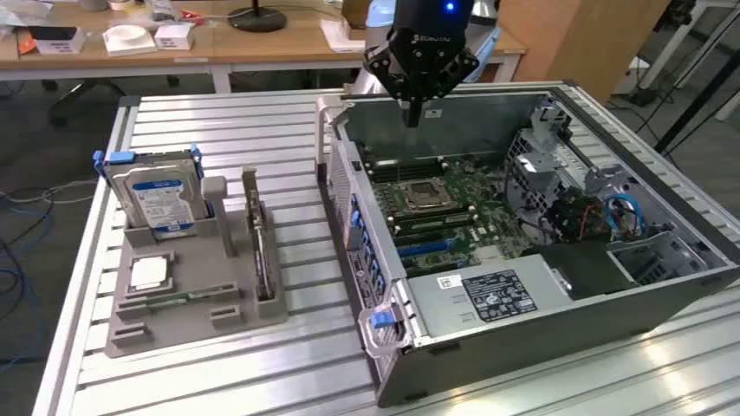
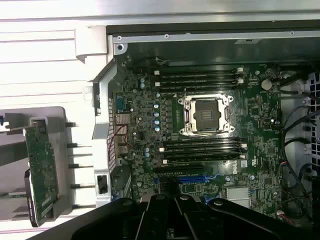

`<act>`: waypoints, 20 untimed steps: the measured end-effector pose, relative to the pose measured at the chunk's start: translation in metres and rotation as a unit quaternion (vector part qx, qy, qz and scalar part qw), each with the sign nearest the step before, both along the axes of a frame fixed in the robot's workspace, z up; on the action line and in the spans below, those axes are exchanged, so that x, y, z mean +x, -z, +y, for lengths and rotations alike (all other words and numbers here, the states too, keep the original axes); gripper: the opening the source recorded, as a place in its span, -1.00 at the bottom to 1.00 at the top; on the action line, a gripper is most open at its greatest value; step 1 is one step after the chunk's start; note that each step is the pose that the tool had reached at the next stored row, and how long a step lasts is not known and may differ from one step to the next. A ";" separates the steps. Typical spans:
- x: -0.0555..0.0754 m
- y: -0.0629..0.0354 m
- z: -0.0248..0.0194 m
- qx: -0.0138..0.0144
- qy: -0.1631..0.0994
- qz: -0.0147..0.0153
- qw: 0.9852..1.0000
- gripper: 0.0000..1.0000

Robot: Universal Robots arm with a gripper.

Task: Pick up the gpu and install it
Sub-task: 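Reach for the gpu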

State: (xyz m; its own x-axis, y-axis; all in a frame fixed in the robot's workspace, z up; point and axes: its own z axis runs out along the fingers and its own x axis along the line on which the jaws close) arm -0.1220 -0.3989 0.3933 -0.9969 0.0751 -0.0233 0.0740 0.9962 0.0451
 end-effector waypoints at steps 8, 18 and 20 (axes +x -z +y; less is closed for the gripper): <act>-0.001 0.0000 0.0000 0.000 0.000 0.000 1.000 -0.79; -0.009 0.0001 0.0000 0.000 0.000 0.000 1.000 -0.79; -0.011 0.0002 0.0000 0.000 0.000 0.000 1.000 -0.79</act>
